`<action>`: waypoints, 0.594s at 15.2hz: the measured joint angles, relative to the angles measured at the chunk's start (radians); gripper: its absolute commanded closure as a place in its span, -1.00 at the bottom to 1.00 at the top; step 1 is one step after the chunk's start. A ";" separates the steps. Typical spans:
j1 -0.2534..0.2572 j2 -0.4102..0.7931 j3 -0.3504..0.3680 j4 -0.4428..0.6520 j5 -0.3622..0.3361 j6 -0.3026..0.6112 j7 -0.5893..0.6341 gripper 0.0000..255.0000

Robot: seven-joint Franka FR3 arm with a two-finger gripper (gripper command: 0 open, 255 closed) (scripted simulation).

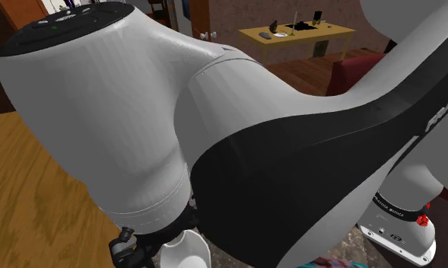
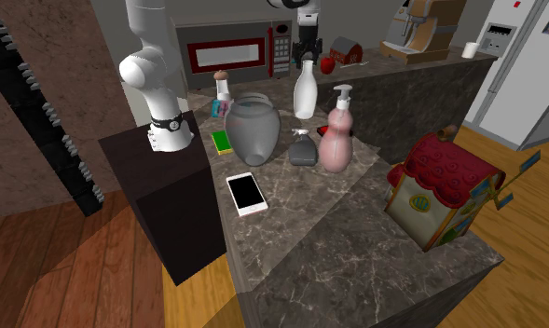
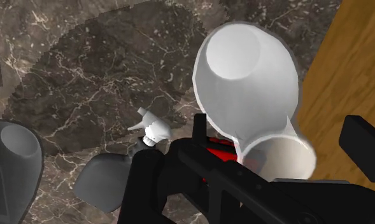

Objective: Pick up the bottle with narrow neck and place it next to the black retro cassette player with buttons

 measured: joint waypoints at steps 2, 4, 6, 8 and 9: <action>0.000 -0.004 0.001 0.008 0.003 -0.011 -0.002 -1.00; -0.005 -0.024 0.004 0.042 0.019 -0.060 -0.015 -1.00; -0.004 -0.034 0.007 0.076 0.027 -0.102 -0.019 -1.00; -0.004 -0.035 0.008 0.085 0.028 -0.112 -0.019 -1.00; -0.003 -0.035 0.008 0.087 0.028 -0.114 -0.019 -1.00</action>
